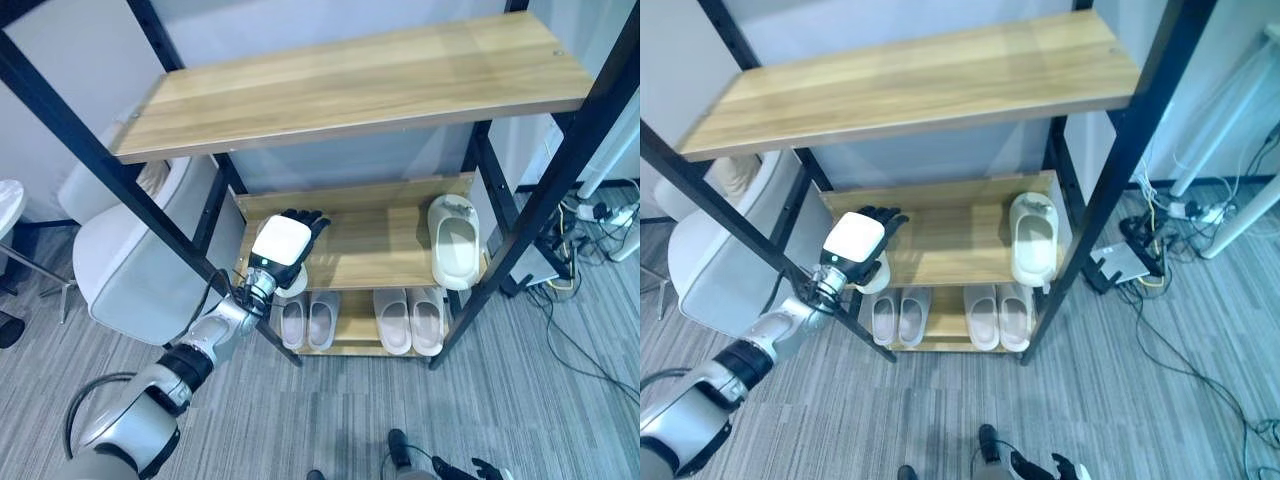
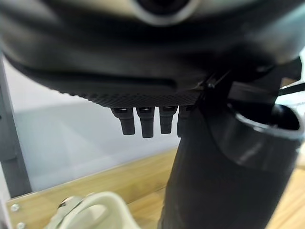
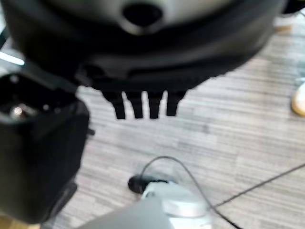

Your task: Arrange the slippers neatly on the shoe rack.

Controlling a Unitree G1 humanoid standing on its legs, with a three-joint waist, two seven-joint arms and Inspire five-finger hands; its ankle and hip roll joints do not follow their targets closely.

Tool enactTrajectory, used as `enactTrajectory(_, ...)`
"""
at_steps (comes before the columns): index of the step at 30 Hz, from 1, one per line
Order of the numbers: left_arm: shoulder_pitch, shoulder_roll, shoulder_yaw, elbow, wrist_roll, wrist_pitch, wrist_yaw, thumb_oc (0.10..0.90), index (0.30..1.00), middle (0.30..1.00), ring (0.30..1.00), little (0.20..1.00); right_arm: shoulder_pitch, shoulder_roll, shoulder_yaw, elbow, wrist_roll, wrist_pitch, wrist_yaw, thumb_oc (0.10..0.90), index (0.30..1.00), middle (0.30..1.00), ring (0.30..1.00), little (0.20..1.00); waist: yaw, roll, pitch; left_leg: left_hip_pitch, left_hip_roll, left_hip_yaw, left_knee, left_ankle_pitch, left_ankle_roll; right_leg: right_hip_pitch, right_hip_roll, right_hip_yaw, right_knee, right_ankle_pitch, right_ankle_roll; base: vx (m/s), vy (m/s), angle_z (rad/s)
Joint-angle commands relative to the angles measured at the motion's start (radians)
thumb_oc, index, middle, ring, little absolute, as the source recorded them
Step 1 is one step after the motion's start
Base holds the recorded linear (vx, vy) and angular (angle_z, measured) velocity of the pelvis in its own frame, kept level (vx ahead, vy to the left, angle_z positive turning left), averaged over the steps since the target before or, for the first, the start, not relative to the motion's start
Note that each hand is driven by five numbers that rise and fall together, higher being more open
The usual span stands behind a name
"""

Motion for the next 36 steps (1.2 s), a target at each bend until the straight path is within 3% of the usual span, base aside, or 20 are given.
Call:
enactTrajectory(1, -0.234, 0.078, 0.08, 0.063, 0.009, 0.072, 0.117, 0.8, 0.9, 0.9, 0.9, 0.9, -0.004, -0.015, 0.017, -0.001, 0.049, -0.046, -0.04, 0.8, 0.9, 0.9, 0.9, 0.9, -0.016, -0.067, -0.002, -0.054, -0.054, -0.033, 0.002, -0.032, -0.004, 0.028, -0.049, -0.057, 0.006, -0.082, 0.097, 0.02, -0.012, -0.08)
enactTrajectory(12, -0.306, 0.183, 0.025, 0.129, 0.033, 0.097, 0.122, 0.8, 0.9, 0.9, 0.9, 0.9, 0.007, -0.017, 0.033, -0.03, 0.059, -0.072, -0.04, 0.8, 0.9, 0.9, 0.9, 0.9, -0.023, -0.077, 0.02, -0.071, -0.052, -0.043, 0.002, -0.028, -0.008, 0.012, -0.046, -0.069, 0.006, -0.077, 0.096, 0.0, 0.0, 0.0)
enactTrajectory(31, -0.313, 0.104, 0.002, 0.247, -0.014, 0.09, 0.106, 0.8, 0.9, 0.9, 0.9, 0.9, 0.015, -0.013, 0.068, -0.07, 0.032, -0.077, -0.042, 0.8, 0.9, 0.9, 0.9, 0.9, -0.032, -0.099, 0.019, -0.086, -0.048, -0.051, 0.002, -0.027, -0.007, 0.002, -0.044, -0.073, 0.006, -0.074, 0.095, 0.0, 0.0, 0.0)
enactTrajectory(36, -0.272, 0.046, 0.058, 0.213, -0.04, 0.1, 0.111, 0.8, 0.9, 0.9, 0.9, 0.9, 0.021, -0.01, 0.087, -0.108, 0.0, -0.071, -0.056, 0.8, 0.9, 0.9, 0.9, 0.9, -0.021, -0.116, 0.017, -0.09, -0.046, -0.062, 0.002, -0.024, -0.006, 0.002, -0.039, -0.078, 0.006, -0.081, 0.09, 0.0, -0.013, 0.02)
